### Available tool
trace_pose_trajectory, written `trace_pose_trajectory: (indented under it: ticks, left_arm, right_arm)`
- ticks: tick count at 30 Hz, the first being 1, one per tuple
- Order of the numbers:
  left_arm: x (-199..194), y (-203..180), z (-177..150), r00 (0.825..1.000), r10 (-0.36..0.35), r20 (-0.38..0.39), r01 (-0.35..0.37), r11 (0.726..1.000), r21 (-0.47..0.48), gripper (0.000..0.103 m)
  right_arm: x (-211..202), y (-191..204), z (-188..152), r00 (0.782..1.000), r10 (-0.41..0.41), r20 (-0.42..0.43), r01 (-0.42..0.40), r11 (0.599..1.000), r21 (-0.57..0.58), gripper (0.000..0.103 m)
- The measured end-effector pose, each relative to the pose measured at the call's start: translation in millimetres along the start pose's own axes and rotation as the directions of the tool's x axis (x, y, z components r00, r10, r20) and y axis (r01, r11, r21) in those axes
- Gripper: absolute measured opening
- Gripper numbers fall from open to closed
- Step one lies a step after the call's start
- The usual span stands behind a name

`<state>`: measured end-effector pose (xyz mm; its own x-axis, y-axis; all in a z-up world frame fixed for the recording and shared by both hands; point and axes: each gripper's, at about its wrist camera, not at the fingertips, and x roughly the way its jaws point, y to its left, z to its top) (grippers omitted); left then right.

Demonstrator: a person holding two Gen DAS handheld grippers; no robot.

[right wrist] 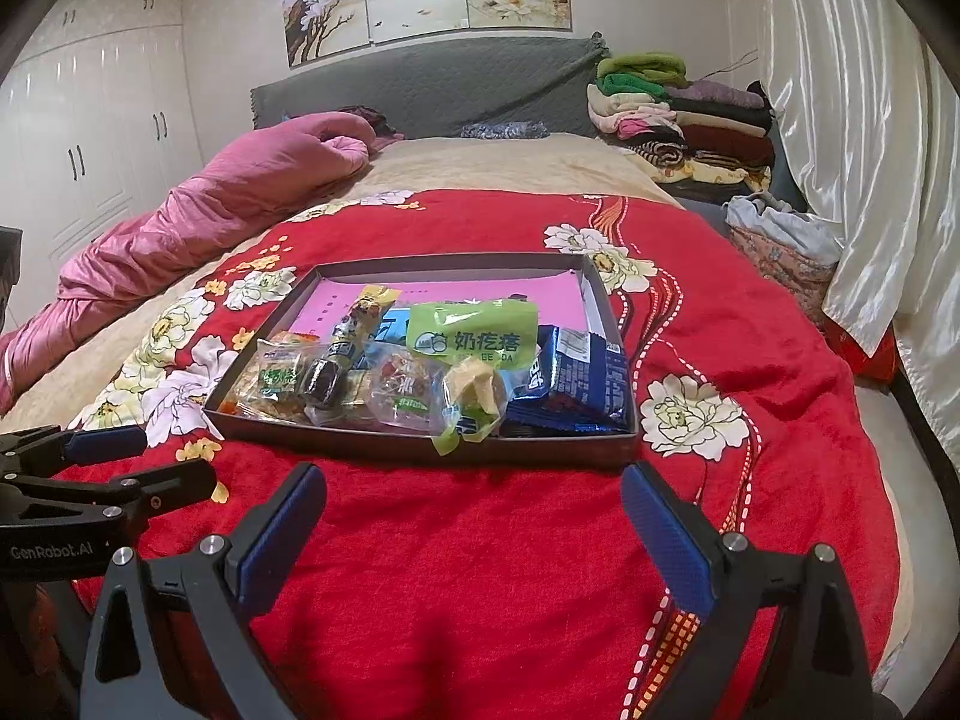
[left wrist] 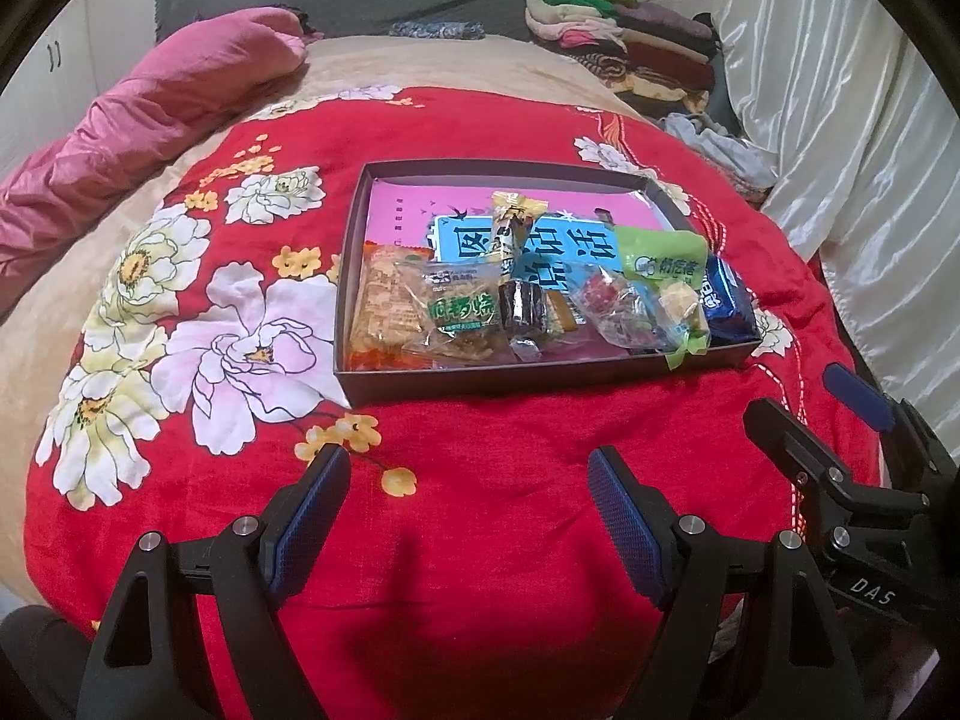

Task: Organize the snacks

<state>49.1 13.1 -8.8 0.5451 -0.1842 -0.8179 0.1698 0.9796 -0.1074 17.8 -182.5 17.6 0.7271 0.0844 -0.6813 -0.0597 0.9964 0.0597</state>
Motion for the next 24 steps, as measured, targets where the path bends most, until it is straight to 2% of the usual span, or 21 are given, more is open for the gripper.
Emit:
trace_pose_trajectory:
  ticks: [12,18,24]
  left_arm:
    - [2,-1,0,1.000,-0.005,-0.004,0.005,1.000,0.001,0.082]
    - [8,4,1,1.000,0.017,-0.021,-0.017,1.000,-0.020,0.082]
    - [15,37,13,0.998,0.024,0.051,-0.019,0.994,-0.110,0.082]
  right_arm:
    - [1,-1,0,1.000,-0.010,0.000,0.010,1.000,0.007,0.100]
    - [2,-7,-1,1.000,-0.024,-0.003,0.024,0.999,0.023,0.102]
    - [7,-26,3,0.998,-0.064,0.001,0.064,0.996,0.058,0.102]
